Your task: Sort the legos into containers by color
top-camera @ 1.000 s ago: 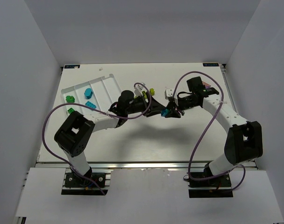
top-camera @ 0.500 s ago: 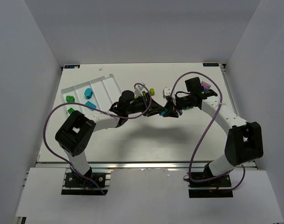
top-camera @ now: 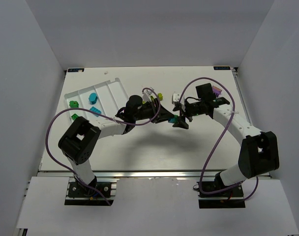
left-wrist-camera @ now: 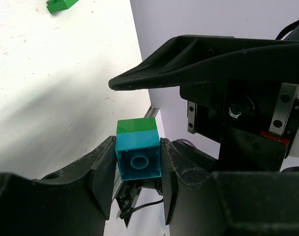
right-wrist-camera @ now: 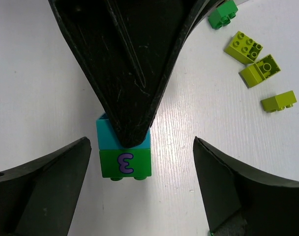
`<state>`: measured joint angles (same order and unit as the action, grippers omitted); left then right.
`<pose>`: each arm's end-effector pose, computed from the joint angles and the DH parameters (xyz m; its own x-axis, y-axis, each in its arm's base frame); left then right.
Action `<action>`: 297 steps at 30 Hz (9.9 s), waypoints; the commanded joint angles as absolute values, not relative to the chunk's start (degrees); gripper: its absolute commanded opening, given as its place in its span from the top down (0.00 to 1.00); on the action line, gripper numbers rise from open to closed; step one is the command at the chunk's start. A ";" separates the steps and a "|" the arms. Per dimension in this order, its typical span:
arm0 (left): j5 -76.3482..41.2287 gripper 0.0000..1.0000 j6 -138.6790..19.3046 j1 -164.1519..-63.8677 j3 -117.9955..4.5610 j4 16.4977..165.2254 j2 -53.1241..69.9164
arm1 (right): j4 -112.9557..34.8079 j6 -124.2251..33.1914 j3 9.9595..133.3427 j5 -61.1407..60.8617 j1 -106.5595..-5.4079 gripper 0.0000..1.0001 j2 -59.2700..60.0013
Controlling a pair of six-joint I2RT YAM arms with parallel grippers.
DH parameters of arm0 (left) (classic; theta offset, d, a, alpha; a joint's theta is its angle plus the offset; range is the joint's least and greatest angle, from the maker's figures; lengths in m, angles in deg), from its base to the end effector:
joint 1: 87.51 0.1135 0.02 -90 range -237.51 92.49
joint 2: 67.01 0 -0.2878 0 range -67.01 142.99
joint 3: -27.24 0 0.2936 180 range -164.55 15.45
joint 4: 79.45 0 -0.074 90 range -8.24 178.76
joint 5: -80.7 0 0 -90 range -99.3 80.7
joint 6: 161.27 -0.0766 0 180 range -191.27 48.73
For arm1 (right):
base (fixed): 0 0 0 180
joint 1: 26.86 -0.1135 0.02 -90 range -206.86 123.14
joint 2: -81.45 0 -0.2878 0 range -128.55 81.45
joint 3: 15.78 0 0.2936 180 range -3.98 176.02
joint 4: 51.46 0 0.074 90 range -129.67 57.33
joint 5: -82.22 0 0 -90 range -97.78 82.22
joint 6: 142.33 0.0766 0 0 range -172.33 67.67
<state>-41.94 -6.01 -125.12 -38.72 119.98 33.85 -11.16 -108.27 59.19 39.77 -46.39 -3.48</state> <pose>0.3301 -0.3064 0.1912 -0.9292 -0.2496 -0.2727 0.1955 0.2943 -0.9355 0.3243 0.1750 0.2527 0.1494 -0.5403 -0.8281 -0.9758 0.0550 -0.2119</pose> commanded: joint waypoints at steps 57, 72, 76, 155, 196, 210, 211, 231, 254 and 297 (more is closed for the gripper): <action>8.45 0.58 -42.87 -88.13 -60.30 52.11 34.31 | -8.64 -109.29 60.44 40.74 -46.37 0.75 -4.16; 4.34 0.20 -44.02 -87.95 -66.11 49.56 33.64 | -10.92 -110.25 58.86 41.61 -49.96 0.74 -3.37; -11.14 0.43 -42.27 -88.21 -61.03 54.73 25.82 | -14.60 -110.34 58.07 43.28 -51.55 0.74 -2.14; -46.91 0.92 39.74 -111.77 -23.92 192.47 34.59 | -64.03 -56.63 55.52 42.33 -55.86 0.13 -8.47; -0.34 1.00 -46.83 -71.25 -61.00 51.41 33.87 | -34.93 -76.32 52.71 31.16 -45.40 0.32 3.75; -2.00 0.23 -46.74 -71.07 -60.75 53.43 31.26 | -31.88 -82.38 55.95 18.84 -44.17 0.11 2.35; -2.44 0.22 -46.83 -71.07 -60.75 53.34 30.47 | -29.76 -83.70 58.13 21.55 -43.56 0.11 1.30; -29.17 0.44 -36.64 -88.19 -40.12 73.46 1.73 | -10.85 -77.64 75.20 26.24 -37.41 0.42 -10.31; -26.79 0.21 -29.52 -98.58 -25.59 85.51 -5.31 | -6.36 -77.73 78.11 23.60 -29.05 0.28 -15.32; -22.48 0.20 -26.97 -104.82 -24.54 87.35 -1.27 | -0.47 -66.92 88.74 8.21 -28.70 0.38 -35.98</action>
<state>-23.32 -27.21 -104.13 -22.17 86.30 -1.41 -1.10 -66.31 89.38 6.33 -28.00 -37.66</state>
